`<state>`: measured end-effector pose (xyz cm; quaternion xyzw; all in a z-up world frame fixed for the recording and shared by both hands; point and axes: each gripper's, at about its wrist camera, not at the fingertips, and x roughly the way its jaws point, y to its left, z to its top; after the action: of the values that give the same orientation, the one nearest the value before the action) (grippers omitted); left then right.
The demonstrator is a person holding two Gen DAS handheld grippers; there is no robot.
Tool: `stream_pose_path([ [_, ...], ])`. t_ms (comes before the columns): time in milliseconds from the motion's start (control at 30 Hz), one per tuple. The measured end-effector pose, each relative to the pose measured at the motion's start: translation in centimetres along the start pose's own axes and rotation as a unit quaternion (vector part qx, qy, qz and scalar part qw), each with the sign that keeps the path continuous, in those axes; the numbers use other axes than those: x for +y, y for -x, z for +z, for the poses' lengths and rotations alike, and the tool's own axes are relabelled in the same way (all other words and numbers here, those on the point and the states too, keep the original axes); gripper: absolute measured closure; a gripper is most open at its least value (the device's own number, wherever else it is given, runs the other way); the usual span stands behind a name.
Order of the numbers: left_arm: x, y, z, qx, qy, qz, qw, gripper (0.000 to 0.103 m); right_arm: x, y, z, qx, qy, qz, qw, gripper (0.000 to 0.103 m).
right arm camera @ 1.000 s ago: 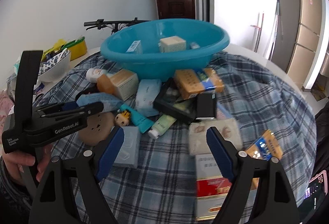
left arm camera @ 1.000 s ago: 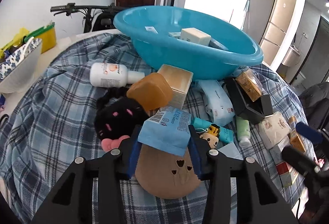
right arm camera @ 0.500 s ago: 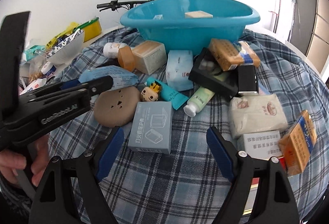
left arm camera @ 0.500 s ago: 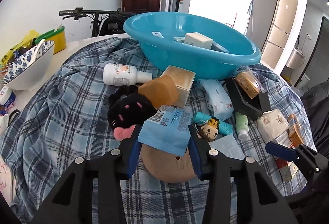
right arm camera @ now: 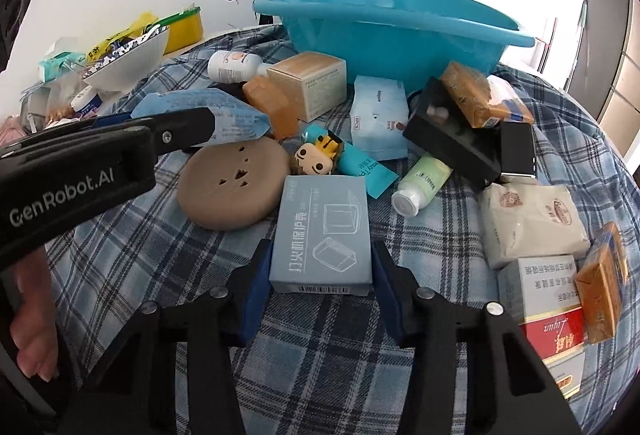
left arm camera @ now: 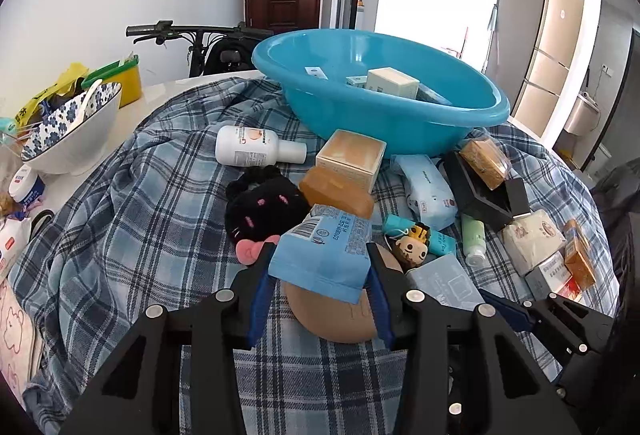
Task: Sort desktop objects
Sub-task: 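Grasp a light blue wipes pack with the left tool while the right tool grasps a grey mask box, then lift both held items and carry them over the turquoise basin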
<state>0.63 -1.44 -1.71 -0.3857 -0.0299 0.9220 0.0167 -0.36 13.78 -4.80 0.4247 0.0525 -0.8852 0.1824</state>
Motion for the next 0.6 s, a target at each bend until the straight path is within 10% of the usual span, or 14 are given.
stream_pose_path([
  [600, -0.5, 1.0, 0.1, -0.017, -0.003, -0.02, 0.9997, 0.058, -2.6, 2.2, 1.0, -0.028, -0.04, -0.016, 0.999, 0.057],
])
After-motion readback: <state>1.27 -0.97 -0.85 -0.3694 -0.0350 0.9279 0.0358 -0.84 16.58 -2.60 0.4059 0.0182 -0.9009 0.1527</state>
